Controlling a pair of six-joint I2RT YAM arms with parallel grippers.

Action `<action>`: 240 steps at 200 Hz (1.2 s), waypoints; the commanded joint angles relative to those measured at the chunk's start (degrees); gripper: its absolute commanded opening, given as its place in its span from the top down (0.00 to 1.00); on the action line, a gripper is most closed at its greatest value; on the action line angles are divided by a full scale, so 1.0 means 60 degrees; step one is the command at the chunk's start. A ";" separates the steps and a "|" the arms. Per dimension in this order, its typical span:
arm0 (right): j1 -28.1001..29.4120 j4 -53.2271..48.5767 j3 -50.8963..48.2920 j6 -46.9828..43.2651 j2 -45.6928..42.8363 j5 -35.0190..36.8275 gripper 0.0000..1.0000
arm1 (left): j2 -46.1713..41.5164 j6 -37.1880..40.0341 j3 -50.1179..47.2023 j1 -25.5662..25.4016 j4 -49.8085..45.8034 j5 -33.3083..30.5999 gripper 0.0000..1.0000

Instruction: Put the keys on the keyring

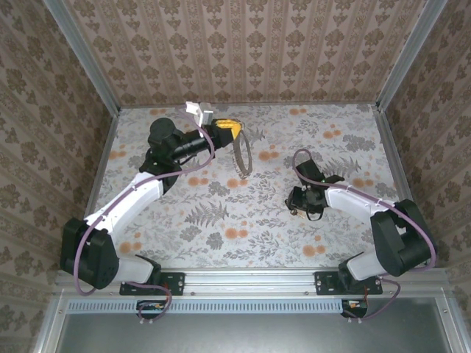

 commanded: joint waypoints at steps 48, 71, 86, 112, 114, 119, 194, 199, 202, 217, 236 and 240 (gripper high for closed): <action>0.0326 -0.0501 0.0597 0.0161 0.0646 0.0439 0.59 | -0.0271 -0.0013 -0.0160 -0.0005 0.0886 0.0040 1.00; 0.0373 -0.0501 0.0615 0.0139 0.0780 0.0489 0.62 | -0.0274 -0.0031 -0.0202 -0.0005 0.0959 0.0061 1.00; 0.0399 -0.0516 0.0645 0.0103 0.0862 0.0520 0.63 | -0.0252 -0.0073 -0.0231 0.0009 0.1044 0.0070 1.00; 0.0417 -0.0501 0.0690 0.0059 0.0986 0.0520 0.65 | -0.0212 -0.0148 -0.0251 0.0024 0.1163 0.0075 1.00; 0.0428 -0.0501 0.0689 0.0051 0.1009 0.0520 0.65 | -0.0212 -0.0141 -0.0270 0.0024 0.1166 0.0083 1.00; 0.0432 -0.0499 0.0703 0.0044 0.1023 0.0518 0.65 | -0.0202 -0.0148 -0.0262 0.0024 0.1179 0.0094 1.00; 0.0461 -0.0543 0.0628 -0.0012 0.0929 0.0498 0.78 | -0.0147 -0.0282 -0.0291 0.0038 0.1367 0.0093 1.00; 0.0461 -0.0559 0.0618 -0.0015 0.0901 0.0505 0.79 | -0.0143 -0.0304 -0.0291 0.0039 0.1404 0.0103 1.00; 0.0461 -0.0572 0.0629 -0.0022 0.0879 0.0506 0.80 | -0.0132 -0.0320 -0.0295 0.0028 0.1408 0.0114 1.00; 0.0463 -0.0631 0.0630 -0.0051 0.0802 0.0507 0.84 | -0.0114 -0.0358 -0.0277 0.0039 0.1457 0.0116 1.00; 0.0462 -0.0704 0.0630 -0.0117 0.0686 0.0520 0.89 | -0.0077 -0.0390 -0.0285 0.0037 0.1481 0.0121 1.00; 0.0465 -0.0706 0.0630 -0.0143 0.0669 0.0513 0.89 | -0.0067 -0.0401 -0.0270 0.0028 0.1495 0.0130 1.00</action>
